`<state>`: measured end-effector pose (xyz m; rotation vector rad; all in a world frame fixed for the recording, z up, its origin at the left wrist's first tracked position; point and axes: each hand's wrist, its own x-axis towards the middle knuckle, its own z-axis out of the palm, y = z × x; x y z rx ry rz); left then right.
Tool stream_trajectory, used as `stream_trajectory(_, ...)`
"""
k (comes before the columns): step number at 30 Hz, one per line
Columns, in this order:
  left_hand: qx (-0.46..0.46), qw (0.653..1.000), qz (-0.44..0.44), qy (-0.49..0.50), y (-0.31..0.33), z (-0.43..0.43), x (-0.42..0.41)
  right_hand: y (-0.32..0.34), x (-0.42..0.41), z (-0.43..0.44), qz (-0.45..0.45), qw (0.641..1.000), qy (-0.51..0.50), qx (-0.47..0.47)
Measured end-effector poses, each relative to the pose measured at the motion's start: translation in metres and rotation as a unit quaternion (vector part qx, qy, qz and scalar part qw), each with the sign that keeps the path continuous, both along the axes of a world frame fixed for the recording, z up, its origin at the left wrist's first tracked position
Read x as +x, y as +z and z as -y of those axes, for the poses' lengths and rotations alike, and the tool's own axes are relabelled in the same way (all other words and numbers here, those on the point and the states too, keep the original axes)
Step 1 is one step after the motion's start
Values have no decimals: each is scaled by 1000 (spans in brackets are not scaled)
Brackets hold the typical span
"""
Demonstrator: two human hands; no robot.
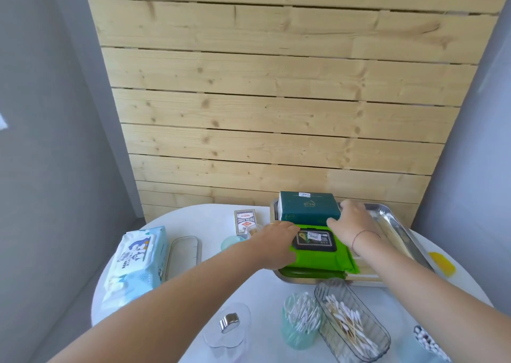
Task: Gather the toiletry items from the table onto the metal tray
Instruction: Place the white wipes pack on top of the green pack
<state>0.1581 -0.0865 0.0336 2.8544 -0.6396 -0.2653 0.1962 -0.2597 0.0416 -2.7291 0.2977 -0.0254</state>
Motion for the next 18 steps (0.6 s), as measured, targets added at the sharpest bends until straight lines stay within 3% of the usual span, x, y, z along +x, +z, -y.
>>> stream_trajectory(4,-78,995,30,63,16,-38,-10,27,-14,-63,82,988,111,64)
stream_trajectory(8,-110,982,71,139,25,-95,-27,32,-31,-142,12,969,201,141)
stream_trajectory(13,-129,954,61,263,20,-186,-58,27,-62,-239,-85,946,264,165)
stream_trajectory(15,-173,921,39,348,11,-219,-67,21,-68,-267,-129,941,267,165)
stream_trajectory(18,-298,800,1,521,-6,-260,-80,15,-75,-298,-186,924,260,208)
